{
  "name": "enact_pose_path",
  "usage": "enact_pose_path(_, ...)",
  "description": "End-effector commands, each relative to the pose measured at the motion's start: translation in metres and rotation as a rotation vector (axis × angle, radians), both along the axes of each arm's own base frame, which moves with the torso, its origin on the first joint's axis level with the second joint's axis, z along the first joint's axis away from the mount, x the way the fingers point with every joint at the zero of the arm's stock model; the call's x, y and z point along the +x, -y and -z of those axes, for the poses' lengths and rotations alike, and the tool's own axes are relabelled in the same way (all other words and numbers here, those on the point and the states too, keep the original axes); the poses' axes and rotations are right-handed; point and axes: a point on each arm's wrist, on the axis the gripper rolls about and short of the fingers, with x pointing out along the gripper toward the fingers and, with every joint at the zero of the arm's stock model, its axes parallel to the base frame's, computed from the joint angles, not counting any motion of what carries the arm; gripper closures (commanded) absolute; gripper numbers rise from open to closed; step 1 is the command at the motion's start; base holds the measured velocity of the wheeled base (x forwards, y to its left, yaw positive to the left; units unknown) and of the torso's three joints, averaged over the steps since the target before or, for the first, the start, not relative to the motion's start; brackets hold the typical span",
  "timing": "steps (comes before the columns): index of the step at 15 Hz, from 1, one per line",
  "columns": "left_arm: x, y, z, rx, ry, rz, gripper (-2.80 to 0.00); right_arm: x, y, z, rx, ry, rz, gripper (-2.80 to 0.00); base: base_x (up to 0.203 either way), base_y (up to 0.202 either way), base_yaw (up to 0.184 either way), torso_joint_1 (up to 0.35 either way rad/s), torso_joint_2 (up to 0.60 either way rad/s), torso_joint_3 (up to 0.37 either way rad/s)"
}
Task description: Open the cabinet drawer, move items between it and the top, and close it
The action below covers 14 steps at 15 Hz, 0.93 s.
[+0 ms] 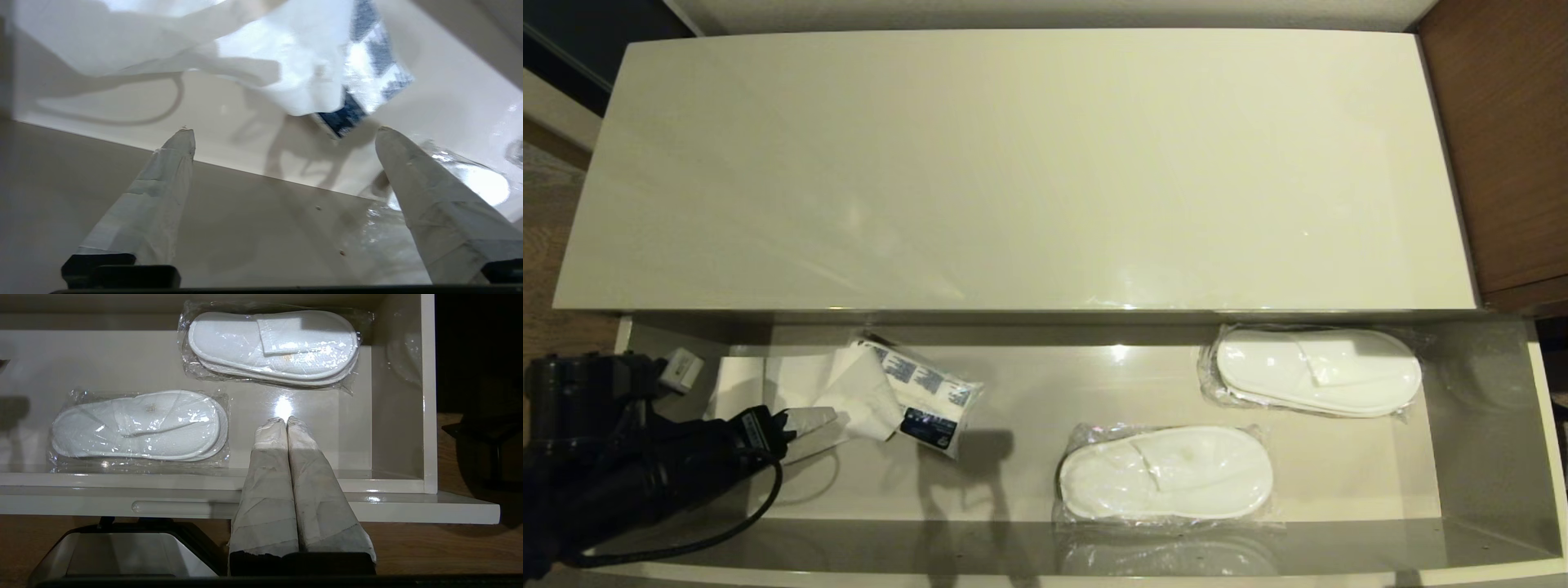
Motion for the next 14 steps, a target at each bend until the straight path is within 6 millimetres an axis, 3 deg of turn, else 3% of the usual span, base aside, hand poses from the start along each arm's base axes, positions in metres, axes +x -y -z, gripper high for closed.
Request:
enact_pose_path(1, 0.011, -0.002, 0.001, -0.002, -0.002, -0.007, -2.8, 0.0, 0.0, 0.0, 0.0, -0.002, 0.0, 0.0, 0.0, 0.0, 0.0, 0.0, 0.0, 0.0)
enact_pose_path(5, 0.023, -0.01, -0.016, 0.069, 0.07, -0.103, -2.8, 0.0, 0.0, 0.0, 0.001, -0.002, -0.001, 0.0, 0.0, 0.0, 0.0, 0.0, 0.0, 0.0)
enact_pose_path(10, 0.038, -0.019, -0.008, 0.121, 0.034, -0.207, -2.8, 0.0, 0.0, 0.0, 0.006, -0.002, 0.0, 0.0, 0.0, 0.0, 0.0, 0.0, 0.0, 0.0)
enact_pose_path(14, 0.039, -0.025, -0.021, 0.126, 0.079, -0.233, -2.8, 0.0, 0.0, 0.0, 0.006, -0.002, 0.002, 0.0, 0.0, 0.0, 0.0, 0.0, 0.0, 0.0)
